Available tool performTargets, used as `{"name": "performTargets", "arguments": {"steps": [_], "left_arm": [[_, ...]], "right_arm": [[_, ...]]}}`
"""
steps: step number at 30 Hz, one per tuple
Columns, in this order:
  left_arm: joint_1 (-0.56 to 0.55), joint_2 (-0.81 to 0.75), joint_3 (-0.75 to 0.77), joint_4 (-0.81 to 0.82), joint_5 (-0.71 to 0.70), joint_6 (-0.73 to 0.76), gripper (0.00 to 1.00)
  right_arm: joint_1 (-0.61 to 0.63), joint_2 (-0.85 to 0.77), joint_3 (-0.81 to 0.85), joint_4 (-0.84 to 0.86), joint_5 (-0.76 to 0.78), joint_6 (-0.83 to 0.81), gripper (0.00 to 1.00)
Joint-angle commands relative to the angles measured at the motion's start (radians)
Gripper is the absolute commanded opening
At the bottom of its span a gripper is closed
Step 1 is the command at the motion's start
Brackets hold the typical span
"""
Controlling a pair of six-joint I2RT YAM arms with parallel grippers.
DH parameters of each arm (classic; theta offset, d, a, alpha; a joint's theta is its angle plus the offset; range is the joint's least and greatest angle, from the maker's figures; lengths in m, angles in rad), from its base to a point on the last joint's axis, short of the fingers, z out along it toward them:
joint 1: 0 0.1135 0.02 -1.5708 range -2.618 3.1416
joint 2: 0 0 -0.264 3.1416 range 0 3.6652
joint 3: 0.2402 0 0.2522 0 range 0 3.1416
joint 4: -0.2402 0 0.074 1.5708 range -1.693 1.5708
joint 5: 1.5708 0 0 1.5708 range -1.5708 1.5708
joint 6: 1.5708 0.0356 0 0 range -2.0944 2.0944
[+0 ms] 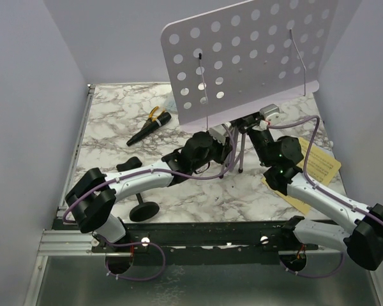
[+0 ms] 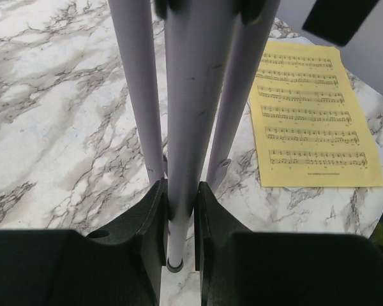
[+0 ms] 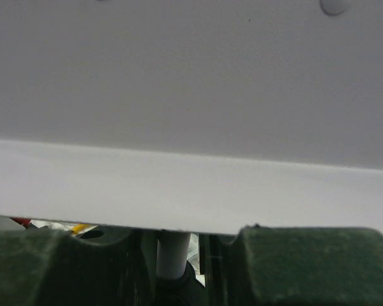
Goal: Set up the instrument practice props
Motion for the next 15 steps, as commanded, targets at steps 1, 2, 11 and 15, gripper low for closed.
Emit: {"name": "performTargets", "arguments": {"steps": [1,2,11,15], "left_arm": [[0.017,0.062,-0.060,-0.420,-0.099,-0.104,0.00],[0.010,0.070,-0.052,-0.419,-0.149,-0.132,0.00],[-0.015,0.120,-0.002,-0.369,-0.523,-0.213,0.15],[-0.018,0.117,-0.005,-0.369,-0.645,-0.247,0.31]], "right_arm": [[-0.019,-0.142,0.014,0.475,0.106,-0.116,0.00],[-0.019,-0.144,0.003,0.456,0.101,-0.104,0.01],[-0.019,-0.139,-0.022,0.407,0.107,-0.089,0.00],[-0.017,-0.138,0.000,0.385,0.103,-0.093,0.00]]}}
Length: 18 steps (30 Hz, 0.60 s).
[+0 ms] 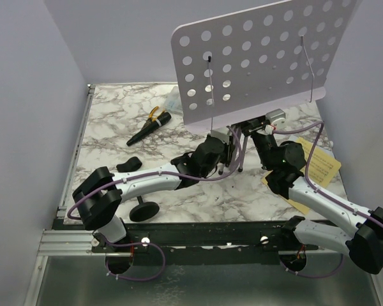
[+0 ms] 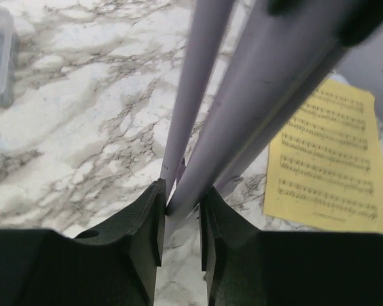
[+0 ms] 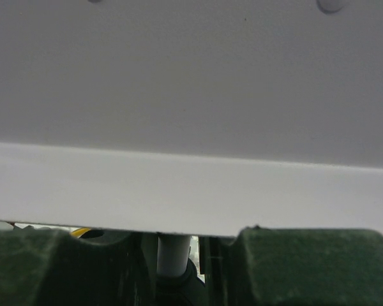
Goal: Set up the instrument practice props
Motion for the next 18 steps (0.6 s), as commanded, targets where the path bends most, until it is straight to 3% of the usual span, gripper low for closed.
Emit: {"name": "performTargets", "arguments": {"steps": [1,5,13,18], "left_arm": [[0.061,0.066,-0.072,-0.317,-0.398,-0.115,0.34],[0.061,0.078,-0.052,-0.317,-0.431,-0.127,0.48],[0.061,0.148,0.050,-0.292,-0.498,-0.112,0.48],[0.057,0.151,0.086,-0.241,-0.373,-0.084,0.52]], "right_arm": [[-0.018,-0.085,0.085,0.299,0.058,-0.093,0.01],[-0.017,-0.070,0.108,0.290,0.075,-0.080,0.01],[-0.009,-0.046,0.130,0.280,0.083,-0.029,0.01],[0.001,-0.033,0.143,0.264,0.085,-0.027,0.00]]}}
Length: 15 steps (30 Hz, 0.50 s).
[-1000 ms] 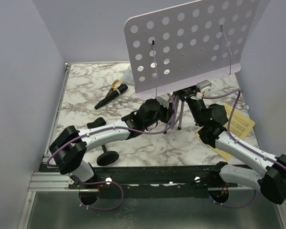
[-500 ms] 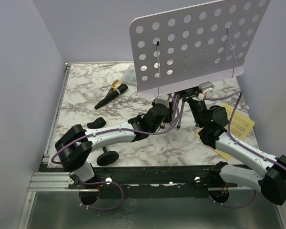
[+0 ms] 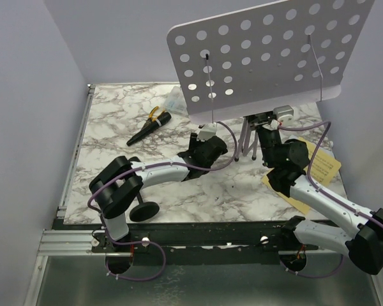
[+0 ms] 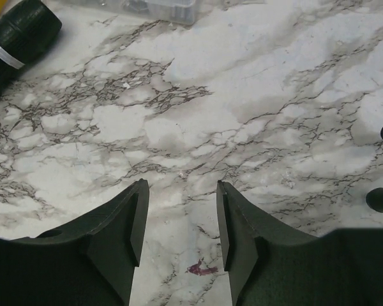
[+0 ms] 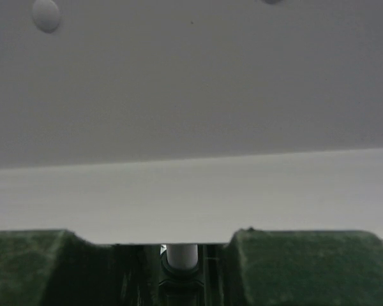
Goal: Set up the instrument practice props
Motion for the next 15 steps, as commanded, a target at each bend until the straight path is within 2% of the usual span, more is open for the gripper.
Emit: {"name": "performTargets", "arguments": {"steps": [1,5,7,8,12,15], "left_arm": [[-0.020,-0.025,0.041,0.033,0.056,0.027,0.54],[-0.022,-0.106,-0.026,0.041,0.169,0.005,0.64],[-0.022,-0.180,-0.100,0.096,0.262,0.008,0.79],[-0.022,-0.217,-0.143,0.126,0.311,0.008,0.83],[-0.022,-0.368,-0.259,0.192,0.405,-0.011,0.88],[-0.022,-0.425,-0.282,0.210,0.436,-0.012,0.90]], "right_arm": [[0.010,-0.033,0.108,0.251,-0.010,-0.006,0.01],[0.010,-0.031,0.083,0.293,0.021,0.014,0.00],[0.009,-0.028,0.081,0.295,0.039,0.035,0.01],[0.009,-0.025,0.079,0.296,0.050,0.043,0.01],[0.009,-0.006,0.085,0.309,0.084,0.062,0.01],[0.010,0.005,0.092,0.309,0.086,0.064,0.00]]}}
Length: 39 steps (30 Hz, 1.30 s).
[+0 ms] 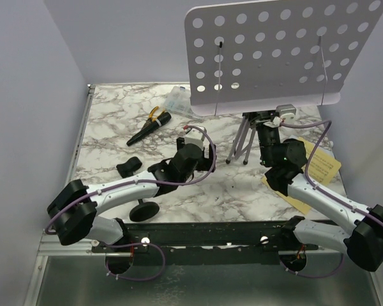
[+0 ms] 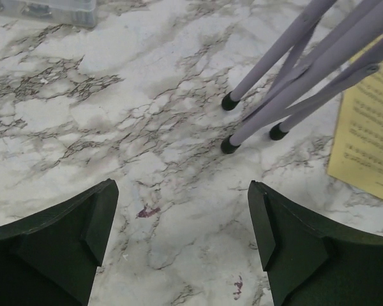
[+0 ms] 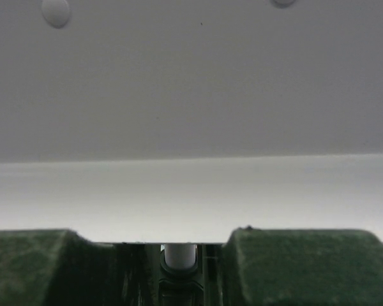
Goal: Set up the instrument practice props
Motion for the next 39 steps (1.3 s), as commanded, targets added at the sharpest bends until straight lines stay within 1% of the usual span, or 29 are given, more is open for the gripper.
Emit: {"name": "performTargets", "arguments": {"steps": [1,4,6,8,9,12,15,18,20,23,26,29,33,39], "left_arm": [[-0.002,-0.088,-0.033,0.094,0.135,-0.013,0.90],[-0.010,-0.080,-0.008,0.118,0.160,-0.002,0.89],[-0.022,-0.054,0.023,0.131,0.153,0.008,0.85],[-0.040,-0.016,0.062,0.130,0.090,0.013,0.79],[-0.051,0.003,0.079,0.128,0.046,0.011,0.78],[-0.084,0.076,0.143,0.129,-0.045,0.036,0.77],[-0.107,0.147,0.198,0.128,-0.106,0.048,0.81],[-0.128,0.200,0.241,0.129,-0.191,0.058,0.82],[-0.136,0.242,0.268,0.133,-0.265,0.074,0.81],[-0.140,0.305,0.318,0.133,-0.357,0.106,0.77],[-0.140,0.345,0.351,0.148,-0.353,0.123,0.73],[-0.140,0.382,0.391,0.152,-0.355,0.134,0.72],[-0.139,0.431,0.425,0.161,-0.422,0.167,0.61],[-0.132,0.506,0.483,0.185,-0.469,0.218,0.60]], "right_arm": [[0.005,-0.021,0.089,0.271,0.006,0.033,0.01],[0.006,-0.021,0.095,0.259,0.006,0.040,0.01],[0.005,-0.021,0.099,0.252,0.011,0.038,0.01],[0.005,-0.018,0.104,0.250,0.023,0.034,0.01],[0.004,-0.016,0.105,0.248,0.028,0.034,0.01],[0.005,-0.019,0.109,0.237,0.032,0.034,0.01],[0.007,-0.018,0.112,0.230,0.035,0.033,0.00],[0.007,-0.016,0.112,0.236,0.040,0.026,0.00],[0.006,-0.015,0.111,0.239,0.042,0.026,0.01],[0.007,-0.011,0.115,0.241,0.041,0.031,0.00],[0.006,-0.006,0.121,0.238,0.039,0.035,0.01],[0.006,-0.003,0.125,0.237,0.038,0.038,0.00],[0.007,-0.004,0.128,0.229,0.037,0.046,0.01],[0.007,-0.001,0.137,0.221,0.038,0.057,0.01]]}}
